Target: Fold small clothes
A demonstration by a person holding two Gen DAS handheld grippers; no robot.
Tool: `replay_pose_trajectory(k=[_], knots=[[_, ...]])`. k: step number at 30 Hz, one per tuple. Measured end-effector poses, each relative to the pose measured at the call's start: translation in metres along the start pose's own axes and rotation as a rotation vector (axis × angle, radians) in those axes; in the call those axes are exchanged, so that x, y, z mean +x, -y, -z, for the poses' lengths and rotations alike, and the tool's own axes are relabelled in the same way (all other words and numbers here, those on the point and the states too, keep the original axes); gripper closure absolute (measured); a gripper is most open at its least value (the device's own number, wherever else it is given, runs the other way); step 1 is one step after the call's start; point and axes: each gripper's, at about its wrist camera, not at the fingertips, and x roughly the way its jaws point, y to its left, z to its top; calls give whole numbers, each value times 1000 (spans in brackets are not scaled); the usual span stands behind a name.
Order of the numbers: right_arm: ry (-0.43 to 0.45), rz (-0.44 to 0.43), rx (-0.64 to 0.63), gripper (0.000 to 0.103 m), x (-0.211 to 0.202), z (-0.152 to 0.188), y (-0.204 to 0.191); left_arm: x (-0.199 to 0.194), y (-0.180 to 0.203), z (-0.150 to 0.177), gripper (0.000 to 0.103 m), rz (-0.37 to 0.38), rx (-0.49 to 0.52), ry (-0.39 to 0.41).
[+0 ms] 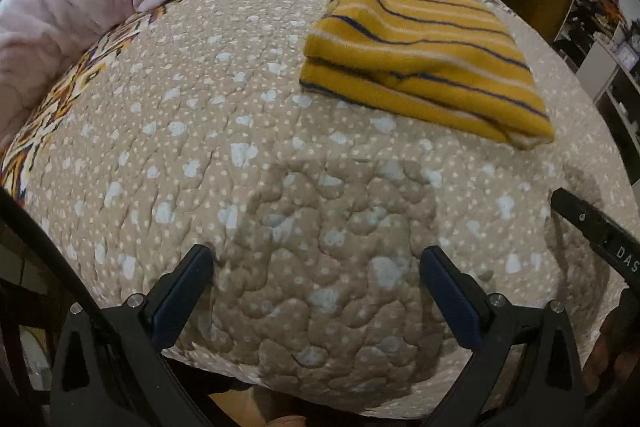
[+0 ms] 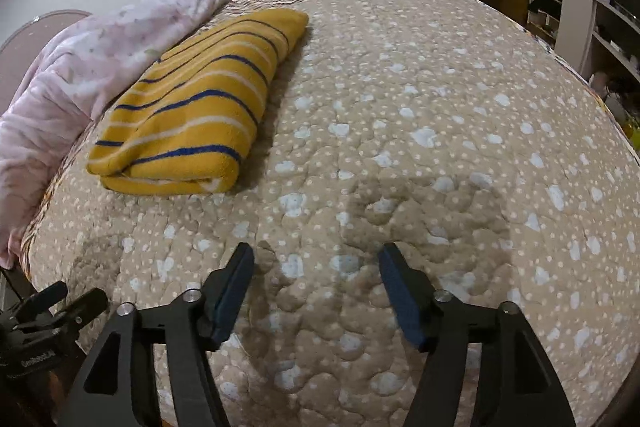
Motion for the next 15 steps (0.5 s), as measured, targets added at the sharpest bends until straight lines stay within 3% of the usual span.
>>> replay_pose_trajectory(k=[6, 15], knots=[[5, 82, -73, 25, 4, 6, -16, 4, 9, 5, 0, -47, 38, 14], [8, 97, -68, 22, 6, 5, -15, 5, 8, 6, 0, -47, 23, 16]])
